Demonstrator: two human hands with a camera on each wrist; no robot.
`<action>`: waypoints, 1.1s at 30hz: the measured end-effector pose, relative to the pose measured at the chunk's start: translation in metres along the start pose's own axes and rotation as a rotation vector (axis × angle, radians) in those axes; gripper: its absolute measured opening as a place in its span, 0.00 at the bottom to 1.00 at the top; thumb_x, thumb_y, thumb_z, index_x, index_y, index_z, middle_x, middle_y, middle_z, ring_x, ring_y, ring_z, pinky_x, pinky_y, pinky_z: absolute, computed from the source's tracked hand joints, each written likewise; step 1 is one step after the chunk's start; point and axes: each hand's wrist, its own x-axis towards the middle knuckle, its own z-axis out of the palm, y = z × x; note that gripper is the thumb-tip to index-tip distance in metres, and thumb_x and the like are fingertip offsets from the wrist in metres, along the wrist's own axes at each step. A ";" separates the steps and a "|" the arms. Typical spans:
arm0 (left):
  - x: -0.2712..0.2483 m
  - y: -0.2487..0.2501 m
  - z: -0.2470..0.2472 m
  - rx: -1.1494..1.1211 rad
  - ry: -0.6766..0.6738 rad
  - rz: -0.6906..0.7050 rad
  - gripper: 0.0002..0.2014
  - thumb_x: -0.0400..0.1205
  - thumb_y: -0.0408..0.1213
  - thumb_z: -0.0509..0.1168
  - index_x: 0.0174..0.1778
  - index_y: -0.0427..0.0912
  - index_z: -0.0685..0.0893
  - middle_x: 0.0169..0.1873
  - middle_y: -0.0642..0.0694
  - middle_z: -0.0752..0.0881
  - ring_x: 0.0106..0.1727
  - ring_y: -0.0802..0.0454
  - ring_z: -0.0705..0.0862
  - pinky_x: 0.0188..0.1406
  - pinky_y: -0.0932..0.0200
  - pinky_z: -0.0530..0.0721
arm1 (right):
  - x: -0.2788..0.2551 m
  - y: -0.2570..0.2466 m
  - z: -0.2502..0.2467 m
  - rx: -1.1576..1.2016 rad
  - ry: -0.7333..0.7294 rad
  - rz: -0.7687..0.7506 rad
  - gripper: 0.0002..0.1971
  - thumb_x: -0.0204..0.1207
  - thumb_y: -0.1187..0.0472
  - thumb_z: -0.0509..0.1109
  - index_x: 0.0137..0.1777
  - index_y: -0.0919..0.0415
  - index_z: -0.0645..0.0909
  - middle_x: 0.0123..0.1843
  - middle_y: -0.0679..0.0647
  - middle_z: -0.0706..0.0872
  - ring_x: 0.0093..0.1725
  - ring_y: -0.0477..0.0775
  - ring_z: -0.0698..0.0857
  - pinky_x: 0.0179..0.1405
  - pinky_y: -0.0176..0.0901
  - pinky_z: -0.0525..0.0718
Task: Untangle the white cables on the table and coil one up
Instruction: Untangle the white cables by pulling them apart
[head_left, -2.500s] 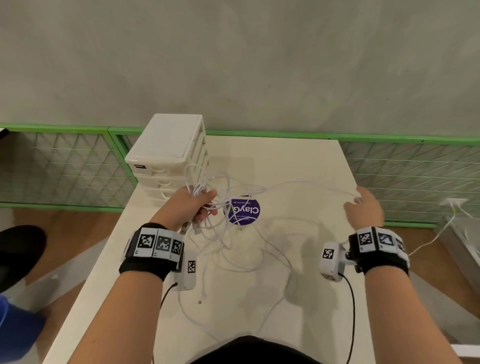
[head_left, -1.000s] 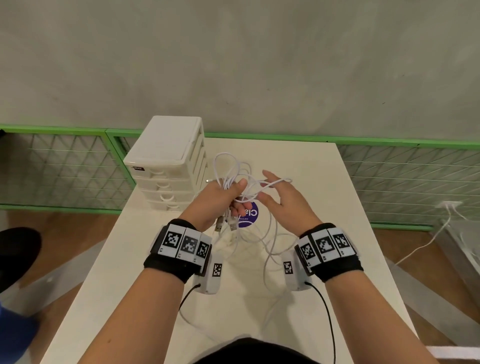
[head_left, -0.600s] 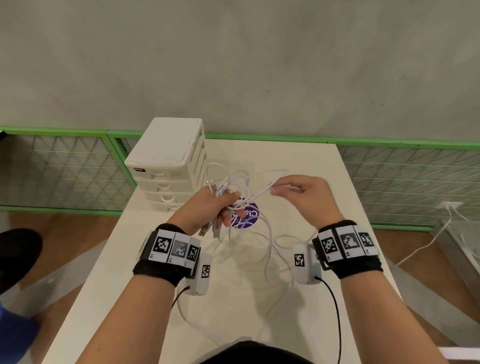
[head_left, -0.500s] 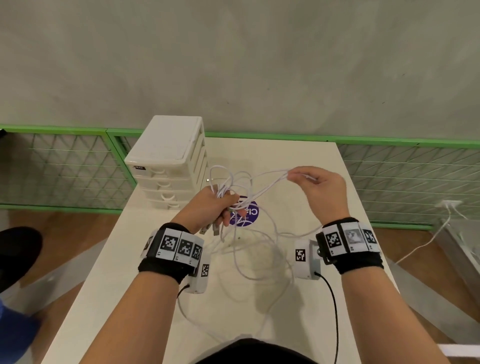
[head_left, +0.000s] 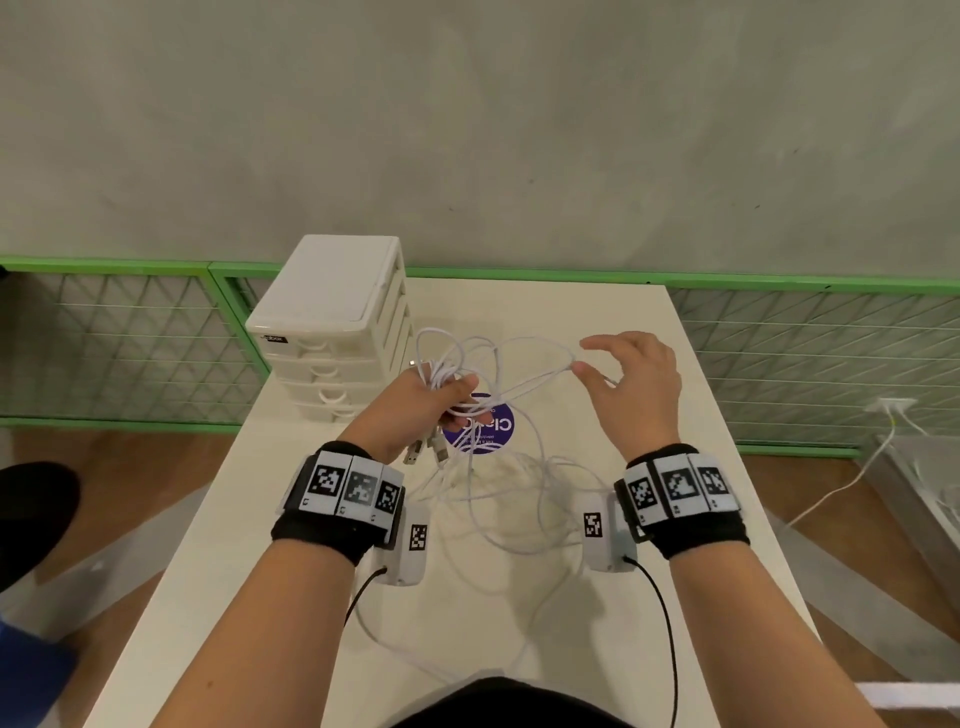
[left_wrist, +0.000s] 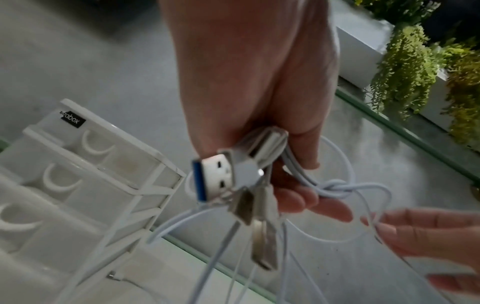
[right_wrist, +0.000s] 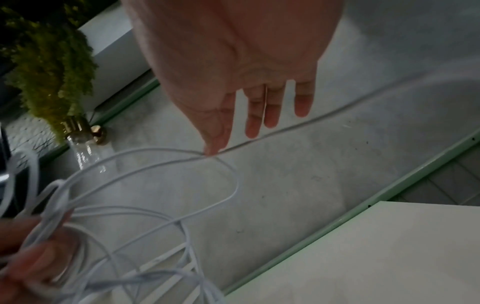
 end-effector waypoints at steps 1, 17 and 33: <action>0.000 -0.001 0.001 -0.026 -0.009 -0.003 0.10 0.85 0.41 0.63 0.43 0.38 0.83 0.38 0.40 0.91 0.26 0.59 0.83 0.29 0.67 0.79 | -0.003 -0.003 0.003 -0.011 0.045 -0.014 0.07 0.74 0.55 0.73 0.51 0.49 0.87 0.55 0.54 0.81 0.60 0.56 0.75 0.58 0.49 0.69; -0.015 0.010 0.012 -0.281 0.027 -0.058 0.22 0.86 0.45 0.59 0.34 0.33 0.85 0.22 0.47 0.86 0.22 0.58 0.80 0.24 0.68 0.80 | -0.056 -0.040 0.044 0.201 -0.436 -0.110 0.19 0.70 0.49 0.75 0.60 0.50 0.79 0.45 0.40 0.77 0.46 0.44 0.78 0.46 0.36 0.74; -0.010 -0.010 0.006 -0.385 0.207 -0.107 0.19 0.86 0.46 0.59 0.38 0.34 0.81 0.25 0.43 0.88 0.21 0.54 0.78 0.22 0.65 0.78 | -0.026 0.015 0.017 0.370 -0.265 0.092 0.07 0.76 0.67 0.69 0.43 0.55 0.86 0.45 0.46 0.85 0.46 0.44 0.83 0.48 0.27 0.75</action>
